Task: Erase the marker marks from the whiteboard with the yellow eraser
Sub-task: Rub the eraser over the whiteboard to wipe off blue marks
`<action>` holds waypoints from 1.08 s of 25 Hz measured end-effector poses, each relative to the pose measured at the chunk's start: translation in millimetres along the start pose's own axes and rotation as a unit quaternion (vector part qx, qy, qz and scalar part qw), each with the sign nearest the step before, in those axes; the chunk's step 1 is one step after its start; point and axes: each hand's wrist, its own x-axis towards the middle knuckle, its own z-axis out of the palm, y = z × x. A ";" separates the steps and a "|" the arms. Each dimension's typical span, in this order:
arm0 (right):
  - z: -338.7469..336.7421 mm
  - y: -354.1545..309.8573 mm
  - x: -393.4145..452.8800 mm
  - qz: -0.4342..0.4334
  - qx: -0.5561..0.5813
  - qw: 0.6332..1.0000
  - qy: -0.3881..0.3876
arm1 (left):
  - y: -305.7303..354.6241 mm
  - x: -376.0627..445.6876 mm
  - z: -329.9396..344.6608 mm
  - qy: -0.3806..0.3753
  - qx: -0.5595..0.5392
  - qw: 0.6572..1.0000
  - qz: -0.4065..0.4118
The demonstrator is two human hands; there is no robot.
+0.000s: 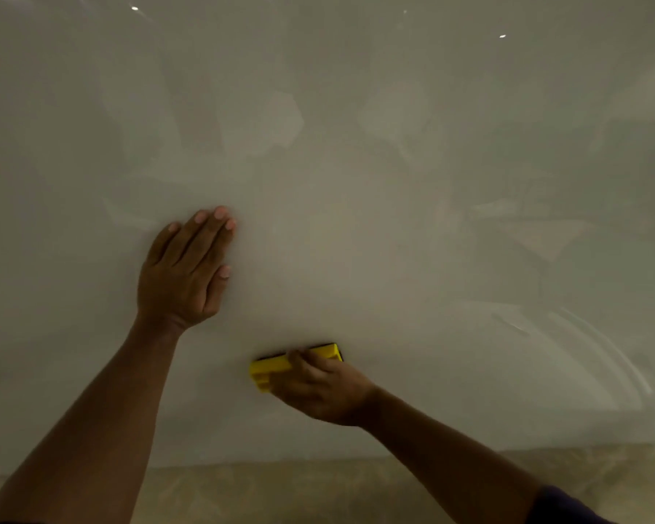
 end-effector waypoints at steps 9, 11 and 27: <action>-29.8 89.9 86.8 0.343 -0.100 0.917 0.176 | -2.7 -13.1 3.2 0.003 -0.002 0.999 -0.036; -8.2 51.6 60.6 0.261 -0.075 0.954 0.127 | -3.2 -14.0 3.3 0.007 -0.001 0.999 -0.041; -28.6 0.3 -129.1 0.375 -0.039 0.926 -0.035 | -0.9 -14.2 6.3 0.021 0.003 0.998 -0.053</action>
